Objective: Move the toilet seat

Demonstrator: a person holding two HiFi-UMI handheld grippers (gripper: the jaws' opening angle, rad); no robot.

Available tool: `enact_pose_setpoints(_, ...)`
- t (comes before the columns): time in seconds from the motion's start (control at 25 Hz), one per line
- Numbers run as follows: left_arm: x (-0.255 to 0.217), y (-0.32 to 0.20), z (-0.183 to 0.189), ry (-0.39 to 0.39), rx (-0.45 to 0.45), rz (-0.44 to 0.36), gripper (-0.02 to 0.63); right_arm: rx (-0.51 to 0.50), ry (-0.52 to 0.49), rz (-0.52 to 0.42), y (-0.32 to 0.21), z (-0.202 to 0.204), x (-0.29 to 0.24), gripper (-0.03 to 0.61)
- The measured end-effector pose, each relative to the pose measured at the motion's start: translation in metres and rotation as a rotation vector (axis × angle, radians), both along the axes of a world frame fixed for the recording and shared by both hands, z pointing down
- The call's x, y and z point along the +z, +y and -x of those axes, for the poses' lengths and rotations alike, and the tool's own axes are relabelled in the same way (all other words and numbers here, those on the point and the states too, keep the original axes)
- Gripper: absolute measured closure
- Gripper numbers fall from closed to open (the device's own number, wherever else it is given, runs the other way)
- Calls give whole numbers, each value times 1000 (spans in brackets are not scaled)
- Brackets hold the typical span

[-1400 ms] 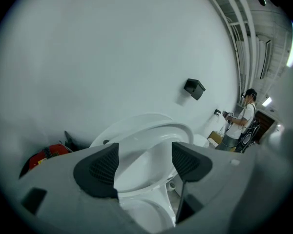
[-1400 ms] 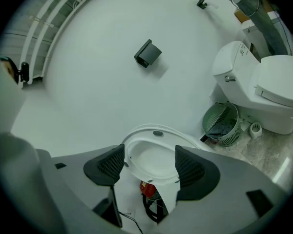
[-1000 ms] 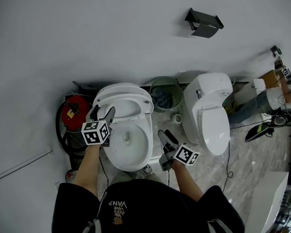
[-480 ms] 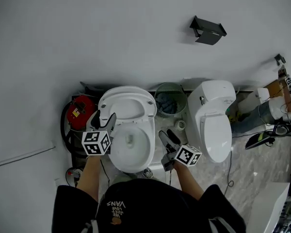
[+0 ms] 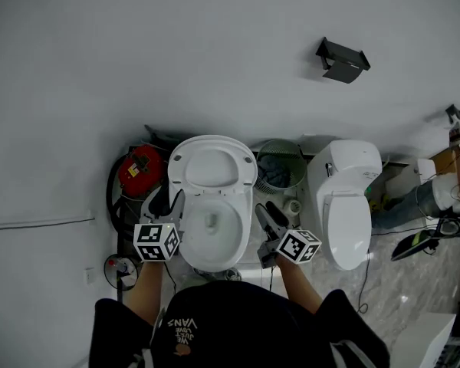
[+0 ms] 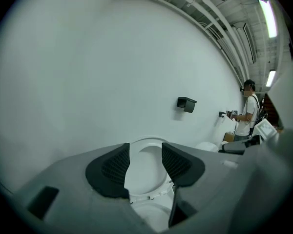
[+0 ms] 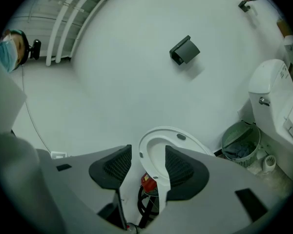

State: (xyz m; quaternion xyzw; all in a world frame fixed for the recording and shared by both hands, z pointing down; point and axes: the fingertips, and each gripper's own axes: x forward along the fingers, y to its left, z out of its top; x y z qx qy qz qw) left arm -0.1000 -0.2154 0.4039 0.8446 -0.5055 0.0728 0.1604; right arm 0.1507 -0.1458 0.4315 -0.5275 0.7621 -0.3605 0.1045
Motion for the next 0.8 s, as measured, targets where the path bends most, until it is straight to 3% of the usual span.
enact_pose_setpoints(0.64,-26,84,19,6,-149,-61,609,-159,104,-112,21,23,-33,557)
enact_pose_setpoints(0.8,-29,104,17,3,-151,-73,612,-199,119,-128,33,27,-34,578)
